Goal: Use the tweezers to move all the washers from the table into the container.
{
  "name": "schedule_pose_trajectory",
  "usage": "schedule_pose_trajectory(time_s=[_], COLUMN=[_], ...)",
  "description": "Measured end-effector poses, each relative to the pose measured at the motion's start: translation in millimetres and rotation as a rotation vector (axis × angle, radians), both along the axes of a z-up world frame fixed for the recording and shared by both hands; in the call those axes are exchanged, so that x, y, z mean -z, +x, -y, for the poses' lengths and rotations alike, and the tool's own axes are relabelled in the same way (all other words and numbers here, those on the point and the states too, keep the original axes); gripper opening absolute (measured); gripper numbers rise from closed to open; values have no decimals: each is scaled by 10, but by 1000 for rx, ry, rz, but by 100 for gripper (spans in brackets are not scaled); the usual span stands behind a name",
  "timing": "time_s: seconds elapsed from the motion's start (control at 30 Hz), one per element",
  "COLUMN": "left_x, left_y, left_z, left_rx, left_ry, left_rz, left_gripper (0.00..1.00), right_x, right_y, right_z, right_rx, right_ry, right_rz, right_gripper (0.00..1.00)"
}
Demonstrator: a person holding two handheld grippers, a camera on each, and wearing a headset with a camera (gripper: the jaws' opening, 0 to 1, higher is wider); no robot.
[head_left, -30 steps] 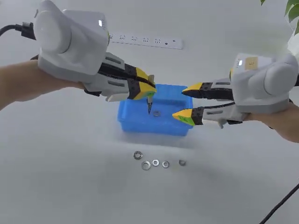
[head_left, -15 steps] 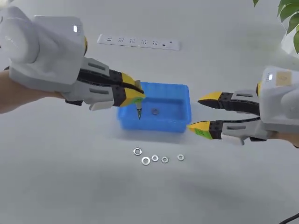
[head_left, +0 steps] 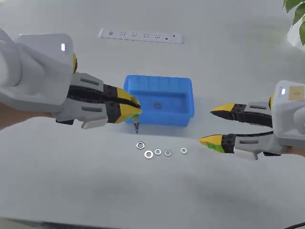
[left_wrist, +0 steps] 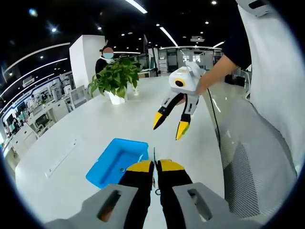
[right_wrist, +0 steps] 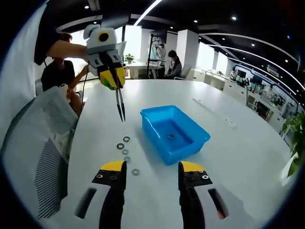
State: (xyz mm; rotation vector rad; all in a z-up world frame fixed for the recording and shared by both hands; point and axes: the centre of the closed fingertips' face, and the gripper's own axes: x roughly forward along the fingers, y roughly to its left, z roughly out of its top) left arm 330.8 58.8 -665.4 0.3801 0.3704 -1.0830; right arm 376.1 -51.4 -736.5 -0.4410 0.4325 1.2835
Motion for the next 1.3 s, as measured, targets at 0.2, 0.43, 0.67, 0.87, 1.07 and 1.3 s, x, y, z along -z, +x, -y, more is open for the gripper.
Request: schedule_pose_trajectory(time_s=[0.2, 0.43, 0.67, 0.87, 1.07, 1.3], left_x=[93, 207, 264, 294, 340, 389], left_y=[-83, -131, -109, -43, -18, -17], left_z=[-22, -19, 5, 24, 45, 59], left_rx=[-2, -6, -6, -10, -5, 7], left_ry=[-3, -13, -19, -28, -31, -28], left_rz=[-3, -26, -41, -35, -46, -46], left_gripper=[7, 7, 7, 7, 7, 7], right_x=[117, 228, 316, 372, 326, 318], right_y=[-25, -69, -170, -219, -286, -348], right_z=[23, -7, -26, -28, -91, -139], right_rx=[4, 4, -3, -7, -15, -22], right_ry=[-17, -15, -10, 7, 22, 15], right_rz=[-29, -64, -101, -131, -148, -160], right_gripper=[50, 52, 55, 65, 68, 67])
